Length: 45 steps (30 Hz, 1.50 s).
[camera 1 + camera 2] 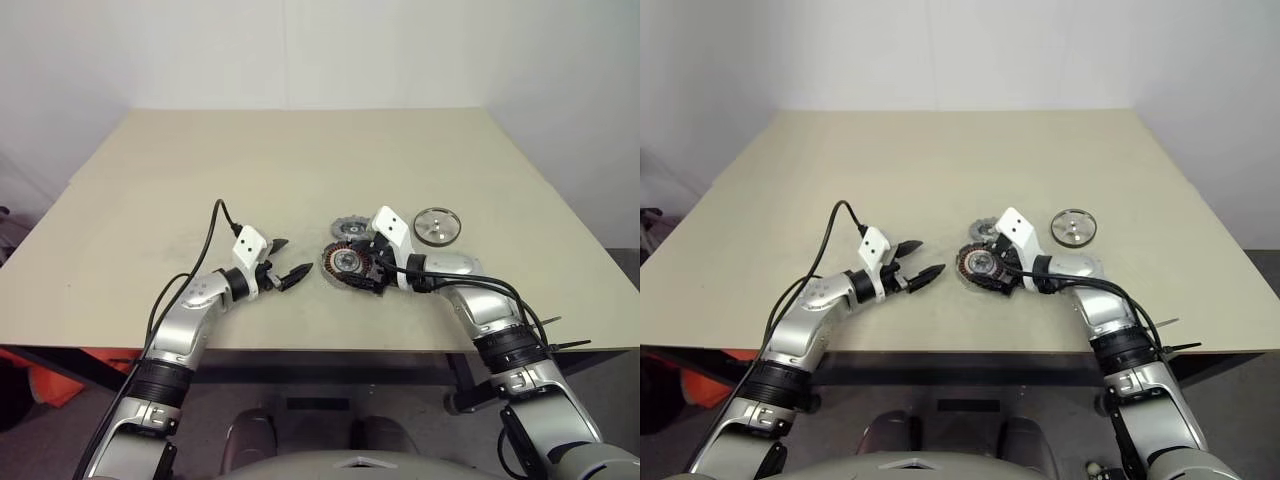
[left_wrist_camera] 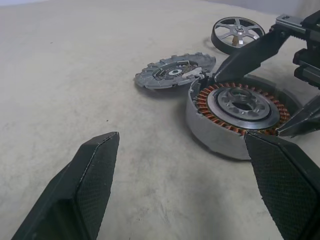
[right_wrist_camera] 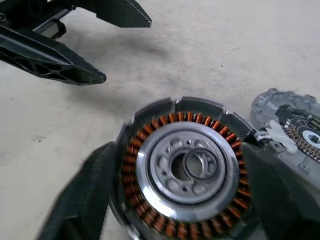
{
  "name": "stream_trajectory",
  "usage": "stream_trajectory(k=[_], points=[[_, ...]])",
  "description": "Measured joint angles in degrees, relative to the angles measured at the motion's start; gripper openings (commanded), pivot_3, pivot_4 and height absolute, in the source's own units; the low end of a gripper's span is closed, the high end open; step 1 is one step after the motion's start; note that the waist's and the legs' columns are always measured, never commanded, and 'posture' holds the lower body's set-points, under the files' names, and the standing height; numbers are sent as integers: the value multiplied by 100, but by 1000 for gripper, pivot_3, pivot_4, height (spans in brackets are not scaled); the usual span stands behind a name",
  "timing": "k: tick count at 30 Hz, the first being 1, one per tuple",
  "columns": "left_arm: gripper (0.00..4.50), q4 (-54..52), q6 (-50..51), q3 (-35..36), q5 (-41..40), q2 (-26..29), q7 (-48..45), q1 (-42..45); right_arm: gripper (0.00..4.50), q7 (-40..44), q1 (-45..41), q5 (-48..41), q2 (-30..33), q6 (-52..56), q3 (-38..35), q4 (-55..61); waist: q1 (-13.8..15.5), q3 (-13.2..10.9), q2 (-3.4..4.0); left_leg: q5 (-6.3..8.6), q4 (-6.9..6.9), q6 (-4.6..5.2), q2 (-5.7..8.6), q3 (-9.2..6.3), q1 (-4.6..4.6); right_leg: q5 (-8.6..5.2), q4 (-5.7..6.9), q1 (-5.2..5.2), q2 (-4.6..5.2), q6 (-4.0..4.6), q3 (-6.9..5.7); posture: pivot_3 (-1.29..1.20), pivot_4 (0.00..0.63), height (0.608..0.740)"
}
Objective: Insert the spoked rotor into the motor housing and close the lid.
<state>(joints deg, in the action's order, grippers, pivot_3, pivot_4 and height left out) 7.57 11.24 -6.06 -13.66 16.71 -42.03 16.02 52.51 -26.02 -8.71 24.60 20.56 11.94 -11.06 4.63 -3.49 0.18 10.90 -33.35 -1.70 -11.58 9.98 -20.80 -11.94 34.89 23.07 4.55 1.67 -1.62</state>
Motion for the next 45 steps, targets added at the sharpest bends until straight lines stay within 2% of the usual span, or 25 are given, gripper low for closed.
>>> stream_trajectory(k=[11, 14, 16, 24, 27, 33, 34, 45], points=[[4254, 0, -2, -1, 13, -2, 6, -1, 4469, -30, -37, -62, 0, 11, -87, 110, 10, 0, 0, 0, 0, 0, -2, 0, 0, 0, 0, 0, -1, 0, 0, 0, 0, 740], [4254, 1, -4, -1, 21, -2, 6, -1, 3902, -34, -37, -76, 0, 11, -107, 110, 11, 0, 0, 0, 0, -1, -2, 0, 1, 0, 0, 0, -1, 1, 0, 0, 0, 740], [4254, 5, -6, -1, 26, -2, 6, 0, 3267, -46, -37, -73, 0, 11, -107, 110, 11, 0, 0, 0, 0, -1, -2, 0, 1, 0, 0, 0, -2, 0, 0, 0, 0, 740], [4254, 57, -20, 0, 45, -2, 6, 0, 3267, -148, -76, -49, -6, 0, -108, 87, 12, 0, 0, -1, 0, -1, -2, 0, 1, 0, 1, 0, -1, 1, 0, 0, 0, 740], [4254, 58, -21, 0, 51, -3, 7, 0, 2416, -171, -158, -52, -40, 3, -131, 45, 12, 0, 0, -1, 0, -1, -2, 0, 1, 0, 2, 0, -2, 1, 0, 0, 0, 740], [4254, 60, -25, 0, 67, -2, 17, 0, 203, -270, -247, -46, -46, -5, -223, -137, 24, 0, 0, -1, 0, -1, -2, 0, 1, 1, 2, 0, -2, 1, 0, 0, 0, 740], [4254, 60, -26, 0, 68, -2, 26, 0, 29, -276, -248, -35, -45, -8, -223, -166, 24, 0, 0, -1, 0, -1, -2, 0, 1, 1, 2, 0, -2, 1, 0, 0, 0, 740], [4254, 85, -62, 1, 78, 0, 47, 2, 29, -360, -263, 93, -67, -184, -220, -545, 31, 0, 0, -1, -3, -1, -1, 0, 1, 1, 3, 0, -1, 2, 0, 0, 0, 740]])
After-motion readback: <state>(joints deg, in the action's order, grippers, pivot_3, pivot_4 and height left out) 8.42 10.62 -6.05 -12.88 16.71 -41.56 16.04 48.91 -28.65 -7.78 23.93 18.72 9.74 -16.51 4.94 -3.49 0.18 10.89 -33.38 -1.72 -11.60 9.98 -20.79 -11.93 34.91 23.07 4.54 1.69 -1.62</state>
